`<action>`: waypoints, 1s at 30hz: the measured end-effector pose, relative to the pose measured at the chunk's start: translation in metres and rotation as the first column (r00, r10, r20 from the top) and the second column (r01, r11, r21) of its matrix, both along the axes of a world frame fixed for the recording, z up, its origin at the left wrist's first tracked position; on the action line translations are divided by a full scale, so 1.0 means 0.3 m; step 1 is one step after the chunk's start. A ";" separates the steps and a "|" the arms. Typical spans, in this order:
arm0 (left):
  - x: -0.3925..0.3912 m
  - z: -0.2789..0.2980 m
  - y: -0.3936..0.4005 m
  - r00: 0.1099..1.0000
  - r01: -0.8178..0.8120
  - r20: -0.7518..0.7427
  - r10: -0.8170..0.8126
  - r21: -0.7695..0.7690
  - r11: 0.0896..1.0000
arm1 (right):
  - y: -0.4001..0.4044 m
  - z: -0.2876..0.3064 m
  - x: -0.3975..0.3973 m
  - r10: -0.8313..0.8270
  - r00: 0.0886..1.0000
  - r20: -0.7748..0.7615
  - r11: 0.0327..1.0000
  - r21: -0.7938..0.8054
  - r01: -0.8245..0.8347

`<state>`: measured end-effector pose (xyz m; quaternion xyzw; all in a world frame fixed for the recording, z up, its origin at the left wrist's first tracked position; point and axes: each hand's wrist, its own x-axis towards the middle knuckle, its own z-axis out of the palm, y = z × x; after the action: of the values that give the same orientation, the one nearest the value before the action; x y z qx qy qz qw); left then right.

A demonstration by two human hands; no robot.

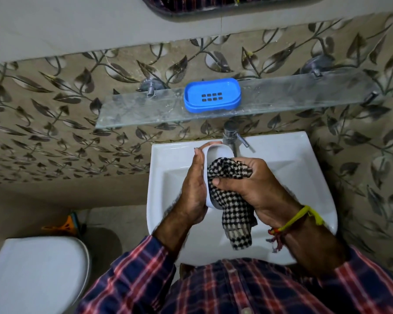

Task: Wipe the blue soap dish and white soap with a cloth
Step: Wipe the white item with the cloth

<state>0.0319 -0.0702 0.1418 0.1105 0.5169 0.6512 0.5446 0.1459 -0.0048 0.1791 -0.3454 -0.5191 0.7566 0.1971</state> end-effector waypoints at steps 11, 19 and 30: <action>-0.009 0.006 0.000 0.999 -0.017 -0.037 0.017 0.019 1.000 | -0.013 -0.020 0.031 0.180 0.979 0.095 0.951 0.238 -0.198; -0.024 0.022 -0.004 0.989 -0.033 -0.145 0.035 0.020 0.999 | -0.003 -0.027 0.059 0.308 0.930 0.200 0.791 0.490 -0.367; -0.048 0.023 -0.051 0.973 -0.045 -0.228 0.021 -0.099 0.994 | -0.047 -0.050 0.032 -0.005 0.998 0.060 0.905 0.425 -0.021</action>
<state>0.0176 -0.0856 0.1487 0.1470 0.6106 0.6155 0.4763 0.1555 -0.0188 0.1641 -0.3144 -0.6786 0.6152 0.2493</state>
